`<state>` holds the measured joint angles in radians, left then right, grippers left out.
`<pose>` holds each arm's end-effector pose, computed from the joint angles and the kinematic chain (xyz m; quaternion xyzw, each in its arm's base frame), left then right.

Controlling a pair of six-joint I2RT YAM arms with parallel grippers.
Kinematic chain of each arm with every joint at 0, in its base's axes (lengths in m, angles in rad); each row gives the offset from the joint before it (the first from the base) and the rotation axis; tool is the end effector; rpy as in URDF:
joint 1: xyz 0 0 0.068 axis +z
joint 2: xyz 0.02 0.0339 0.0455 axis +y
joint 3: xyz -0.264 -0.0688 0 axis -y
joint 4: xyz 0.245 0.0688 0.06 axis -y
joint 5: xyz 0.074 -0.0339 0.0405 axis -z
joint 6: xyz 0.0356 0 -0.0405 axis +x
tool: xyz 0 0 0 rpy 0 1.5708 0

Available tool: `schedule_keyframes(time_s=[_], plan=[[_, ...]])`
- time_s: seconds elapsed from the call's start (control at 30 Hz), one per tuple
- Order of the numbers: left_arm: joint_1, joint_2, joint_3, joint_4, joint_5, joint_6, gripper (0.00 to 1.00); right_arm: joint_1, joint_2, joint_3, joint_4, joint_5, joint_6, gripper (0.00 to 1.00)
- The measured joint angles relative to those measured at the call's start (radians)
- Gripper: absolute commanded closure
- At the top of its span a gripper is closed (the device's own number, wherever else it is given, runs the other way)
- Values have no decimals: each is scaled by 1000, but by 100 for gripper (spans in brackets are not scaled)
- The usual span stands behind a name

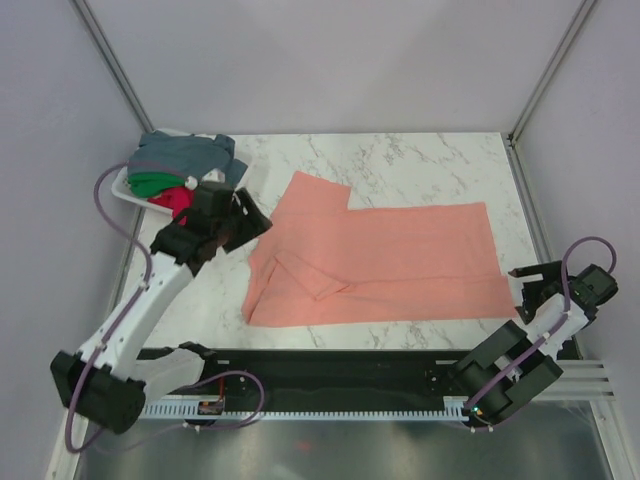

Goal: Fold and stack the t-shirts

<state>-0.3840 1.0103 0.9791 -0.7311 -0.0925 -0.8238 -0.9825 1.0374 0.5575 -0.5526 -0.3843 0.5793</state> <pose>0.1918 -0.0740 0.3139 -0.2181 0.8923 -0.1881 0.3475 0.1141 -0.1470 0.1891 0.6300 0.7079 0.1281 0.2926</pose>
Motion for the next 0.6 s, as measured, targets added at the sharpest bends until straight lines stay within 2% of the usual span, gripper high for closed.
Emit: schedule_keyframes(time_s=[0.07, 0.27, 0.47, 0.53, 0.6], plan=[[0, 162, 142, 52, -2, 72, 25, 69, -10, 7, 26, 2, 5, 2], [8, 742, 665, 154, 50, 293, 22, 465, -29, 153, 53, 113, -1, 2], [35, 1233, 1169, 156, 111, 432, 21, 617, 8, 259, 35, 204, -80, 2], [53, 1351, 1273, 143, 132, 456, 21, 635, 0, 259, 13, 216, -98, 2], [76, 1423, 1313, 134, 172, 468, 21, 660, -26, 254, -2, 226, -106, 2]])
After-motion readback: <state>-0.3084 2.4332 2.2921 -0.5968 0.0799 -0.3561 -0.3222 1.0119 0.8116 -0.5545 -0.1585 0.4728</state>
